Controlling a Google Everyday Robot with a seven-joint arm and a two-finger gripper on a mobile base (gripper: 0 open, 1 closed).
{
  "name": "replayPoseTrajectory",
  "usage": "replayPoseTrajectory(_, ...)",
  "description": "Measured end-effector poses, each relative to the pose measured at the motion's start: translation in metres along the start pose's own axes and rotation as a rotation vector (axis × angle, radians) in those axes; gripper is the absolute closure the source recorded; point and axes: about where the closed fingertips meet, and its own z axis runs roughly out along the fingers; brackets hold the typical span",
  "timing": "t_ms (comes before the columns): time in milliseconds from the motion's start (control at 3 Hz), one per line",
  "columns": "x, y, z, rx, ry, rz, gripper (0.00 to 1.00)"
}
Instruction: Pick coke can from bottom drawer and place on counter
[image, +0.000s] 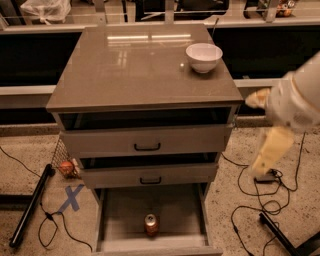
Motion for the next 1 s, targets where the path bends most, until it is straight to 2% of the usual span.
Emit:
replayPoseTrajectory(333, 0.025, 0.017, 0.018, 0.004, -0.065, 0.047, 0.0)
replayPoseTrajectory(667, 0.025, 0.017, 0.017, 0.006, -0.064, 0.048, 0.0)
replayPoseTrajectory(1000, 0.04, 0.019, 0.04, 0.021, -0.085, 0.059, 0.0)
